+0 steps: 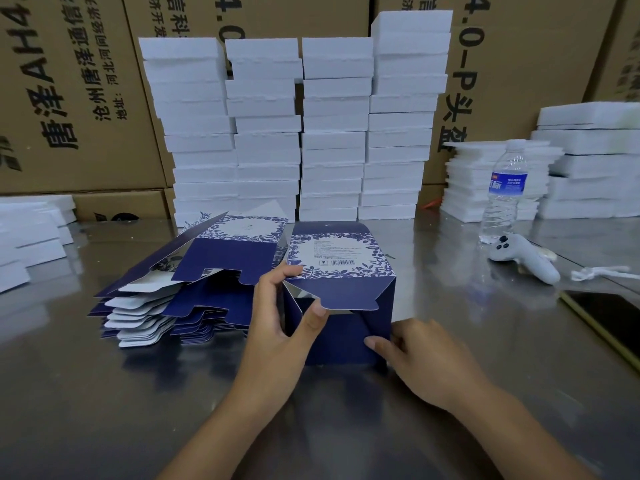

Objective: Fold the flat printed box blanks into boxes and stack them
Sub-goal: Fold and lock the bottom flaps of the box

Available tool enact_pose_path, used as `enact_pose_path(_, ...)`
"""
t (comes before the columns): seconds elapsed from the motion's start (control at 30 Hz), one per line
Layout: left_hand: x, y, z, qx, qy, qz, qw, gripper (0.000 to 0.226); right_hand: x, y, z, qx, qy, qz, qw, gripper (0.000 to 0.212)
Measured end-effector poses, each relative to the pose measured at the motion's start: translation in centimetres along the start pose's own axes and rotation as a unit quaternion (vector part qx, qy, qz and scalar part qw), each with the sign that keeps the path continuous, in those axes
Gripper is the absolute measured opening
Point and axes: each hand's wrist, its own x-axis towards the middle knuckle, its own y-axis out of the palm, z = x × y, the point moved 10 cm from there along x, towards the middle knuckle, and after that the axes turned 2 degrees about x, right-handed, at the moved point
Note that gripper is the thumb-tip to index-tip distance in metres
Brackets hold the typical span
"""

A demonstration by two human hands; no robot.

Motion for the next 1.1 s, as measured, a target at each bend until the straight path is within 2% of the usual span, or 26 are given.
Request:
enact_pose_path(0.27,0.2,-0.3,0.0,-0.019,0.007,-0.014,1.0,0.06,0.0,0.2,0.6,0.011,-0.019,0.004,1.0,0.041)
enact_pose_path(0.4,0.3,-0.6,-0.2,-0.017,0.015,-0.025,0.999,0.076,-0.2,0.9,0.8,0.024,-0.031,0.049,0.998,0.041)
enact_pose_path(0.5,0.5,-1.0,-0.2,-0.017,0.016,-0.04,0.999,0.079,-0.3,1.0,1.0,0.0,-0.033,0.056,0.998,0.042)
enact_pose_path(0.63,0.7,-1.4,0.1,-0.014,0.006,-0.051,0.999,0.074,-0.5,0.1,1.1,-0.055,-0.024,0.013,0.998,0.05)
enact_pose_path(0.83,0.8,-1.7,0.7,-0.043,-0.018,-0.064,0.997,0.045,-0.4,-0.5,1.9,-0.071,-0.053,-0.018,0.996,0.049)
enact_pose_path(0.93,0.8,-1.9,0.6,-0.045,-0.023,-0.071,0.996,0.049,-0.4,-0.6,1.9,-0.053,-0.061,-0.022,0.996,0.051)
enact_pose_path(1.1,0.8,-2.3,0.5,-0.051,-0.029,-0.082,0.995,0.051,-0.5,0.7,1.7,0.009,-0.079,0.031,0.996,0.044)
